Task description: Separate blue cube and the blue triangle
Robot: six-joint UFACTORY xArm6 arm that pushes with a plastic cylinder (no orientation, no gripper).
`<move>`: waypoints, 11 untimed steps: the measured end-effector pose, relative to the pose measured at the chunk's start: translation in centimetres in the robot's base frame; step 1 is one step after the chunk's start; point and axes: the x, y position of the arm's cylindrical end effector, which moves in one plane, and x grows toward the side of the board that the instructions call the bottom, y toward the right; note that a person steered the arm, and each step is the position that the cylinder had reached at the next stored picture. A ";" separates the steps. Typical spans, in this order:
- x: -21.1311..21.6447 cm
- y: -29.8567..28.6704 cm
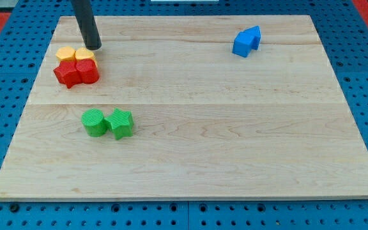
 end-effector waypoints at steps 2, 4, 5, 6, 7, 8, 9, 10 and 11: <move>-1.1 0.0; -2.7 9.0; -4.2 12.5; -5.3 15.3; -5.3 19.9; -5.6 24.8; -5.9 30.0; -7.5 37.0; -6.4 39.1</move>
